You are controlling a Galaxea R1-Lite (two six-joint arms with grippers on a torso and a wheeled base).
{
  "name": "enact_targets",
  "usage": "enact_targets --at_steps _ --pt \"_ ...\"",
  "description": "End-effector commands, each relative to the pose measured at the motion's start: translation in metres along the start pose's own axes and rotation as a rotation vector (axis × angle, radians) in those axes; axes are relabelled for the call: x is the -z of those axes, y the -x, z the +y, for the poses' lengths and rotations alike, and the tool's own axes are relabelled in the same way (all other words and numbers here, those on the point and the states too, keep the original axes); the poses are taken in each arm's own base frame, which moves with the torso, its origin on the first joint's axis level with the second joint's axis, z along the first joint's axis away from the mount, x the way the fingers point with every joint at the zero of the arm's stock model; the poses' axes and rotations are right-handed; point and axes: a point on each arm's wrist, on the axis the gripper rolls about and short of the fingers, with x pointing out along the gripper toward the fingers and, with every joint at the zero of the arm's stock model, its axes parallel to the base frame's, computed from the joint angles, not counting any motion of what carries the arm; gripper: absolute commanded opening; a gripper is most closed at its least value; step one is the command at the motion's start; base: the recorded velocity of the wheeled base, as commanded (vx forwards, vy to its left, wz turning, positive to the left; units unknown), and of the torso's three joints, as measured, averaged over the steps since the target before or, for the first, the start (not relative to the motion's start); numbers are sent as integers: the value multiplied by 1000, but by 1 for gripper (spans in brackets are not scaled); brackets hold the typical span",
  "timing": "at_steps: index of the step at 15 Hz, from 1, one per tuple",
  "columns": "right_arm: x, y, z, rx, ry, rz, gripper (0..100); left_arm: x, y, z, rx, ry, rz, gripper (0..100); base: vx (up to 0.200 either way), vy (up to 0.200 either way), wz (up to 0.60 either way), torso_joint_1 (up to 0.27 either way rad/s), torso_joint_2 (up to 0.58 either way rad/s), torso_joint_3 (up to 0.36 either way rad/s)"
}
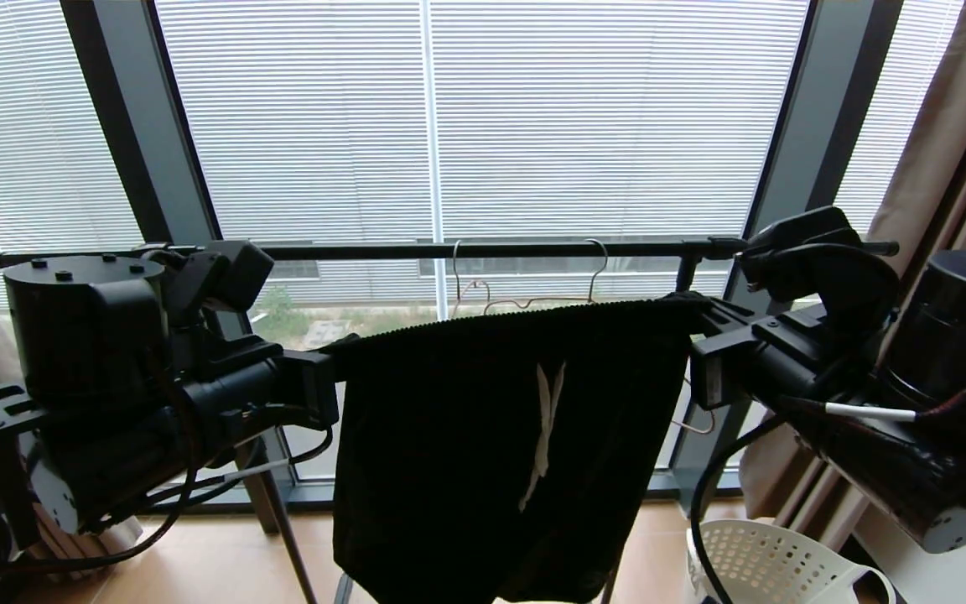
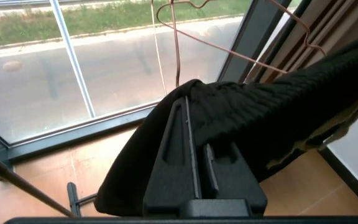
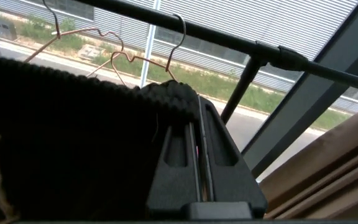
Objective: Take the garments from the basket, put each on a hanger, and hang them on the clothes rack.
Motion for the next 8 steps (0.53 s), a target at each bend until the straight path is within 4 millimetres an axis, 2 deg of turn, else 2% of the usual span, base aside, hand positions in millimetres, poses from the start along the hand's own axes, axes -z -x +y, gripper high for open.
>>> enact_targets --at_steps 1,2,6,8 --pt "10 13 -6 -39 34 14 0 -6 4 0 0 2 -24 0 0 0 0 0 0 0" --pt "14 15 -6 -56 54 23 0 -6 4 0 -1 1 -23 0 0 0 0 0 0 0" --pt "31 32 -1 -167 173 44 0 -27 -2 -5 13 -24 -65 0 0 0 0 0 0 0" --pt "32 48 3 -250 205 14 0 -32 -7 -12 33 -27 -70 0 0 0 0 0 0 0"
